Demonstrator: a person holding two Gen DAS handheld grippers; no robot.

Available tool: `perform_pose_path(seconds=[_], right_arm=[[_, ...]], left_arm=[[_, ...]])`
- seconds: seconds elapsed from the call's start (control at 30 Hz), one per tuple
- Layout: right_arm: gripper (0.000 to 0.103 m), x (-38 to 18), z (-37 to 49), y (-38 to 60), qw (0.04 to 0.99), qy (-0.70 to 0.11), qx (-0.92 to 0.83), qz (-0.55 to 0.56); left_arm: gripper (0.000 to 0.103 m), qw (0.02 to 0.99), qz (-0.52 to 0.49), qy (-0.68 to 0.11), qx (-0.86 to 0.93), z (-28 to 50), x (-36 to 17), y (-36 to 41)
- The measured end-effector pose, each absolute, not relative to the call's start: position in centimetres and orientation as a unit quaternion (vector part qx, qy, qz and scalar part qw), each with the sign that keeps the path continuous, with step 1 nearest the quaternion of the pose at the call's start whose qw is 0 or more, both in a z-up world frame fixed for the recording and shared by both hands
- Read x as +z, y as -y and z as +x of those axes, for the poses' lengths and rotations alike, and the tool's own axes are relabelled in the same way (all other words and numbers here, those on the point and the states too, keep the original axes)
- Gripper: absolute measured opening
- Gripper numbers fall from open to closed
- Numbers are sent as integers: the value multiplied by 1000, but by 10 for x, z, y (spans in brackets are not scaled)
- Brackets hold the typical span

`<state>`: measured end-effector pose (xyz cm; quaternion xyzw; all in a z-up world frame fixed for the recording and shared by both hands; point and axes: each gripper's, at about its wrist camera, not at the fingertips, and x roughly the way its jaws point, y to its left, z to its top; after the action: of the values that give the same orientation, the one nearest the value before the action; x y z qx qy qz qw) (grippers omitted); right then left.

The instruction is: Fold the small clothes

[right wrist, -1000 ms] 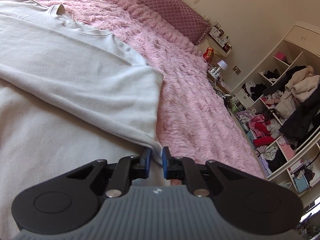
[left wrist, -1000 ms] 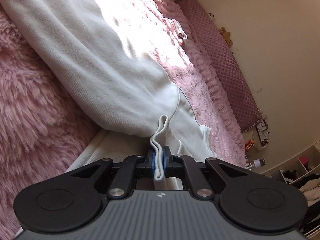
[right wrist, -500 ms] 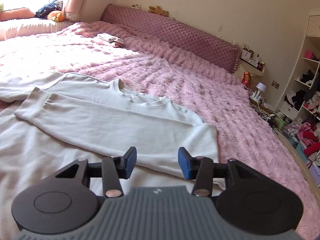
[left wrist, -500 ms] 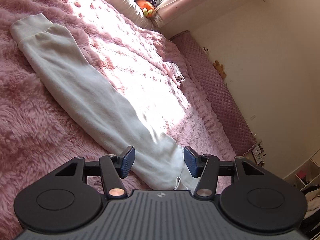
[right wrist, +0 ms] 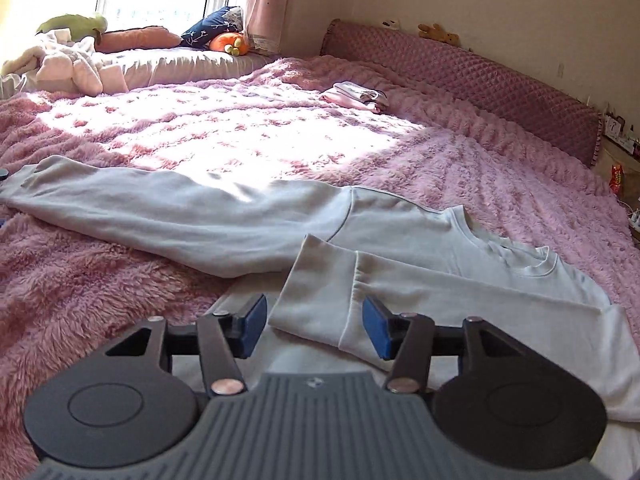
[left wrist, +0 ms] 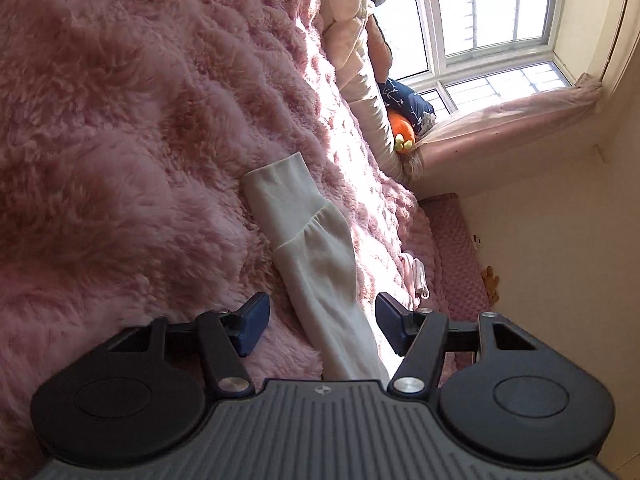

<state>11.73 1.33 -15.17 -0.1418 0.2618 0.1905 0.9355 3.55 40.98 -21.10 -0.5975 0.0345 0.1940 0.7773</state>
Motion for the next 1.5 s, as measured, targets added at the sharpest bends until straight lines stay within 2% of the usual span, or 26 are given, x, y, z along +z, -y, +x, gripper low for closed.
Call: perform_pose_path(seconds=[0.43, 0.47, 0.53, 0.57, 0.6, 0.8, 1.13, 1.23, 1.33, 1.5], right_arm=[[49, -175, 132, -40, 924, -292, 200, -143], [49, -175, 133, -40, 924, -294, 200, -142], [49, -176, 133, -39, 923, -296, 200, -143], [49, -175, 133, -38, 923, -294, 199, -144], [49, -174, 133, -37, 924, -293, 200, -144], [49, -154, 125, -21, 930, -278, 204, -127], [51, -124, 103, 50, 944, -266, 172, -94], [51, -116, 92, 87, 950, -263, 145, -82], [55, -112, 81, 119, 955, -259, 125, -78], [55, -109, 63, 172, 962, -247, 89, -80]], left_arm=[[71, 747, -625, 30, 225, 50, -226, -437], [65, 747, -626, 34, 221, 50, -227, -438], [42, 748, -626, 28, 217, 51, -226, -441], [14, 750, -624, 17, 220, 52, -226, -442], [7, 751, -622, 10, 222, 53, -226, -443], [7, 786, -582, 27, 205, 49, -200, -430], [7, 832, -550, 46, 58, 95, -113, -365], [7, 842, -537, 40, -9, 122, -84, -325], [7, 849, -524, 22, -64, 145, -65, -281], [7, 846, -512, -18, -148, 178, -56, -189]])
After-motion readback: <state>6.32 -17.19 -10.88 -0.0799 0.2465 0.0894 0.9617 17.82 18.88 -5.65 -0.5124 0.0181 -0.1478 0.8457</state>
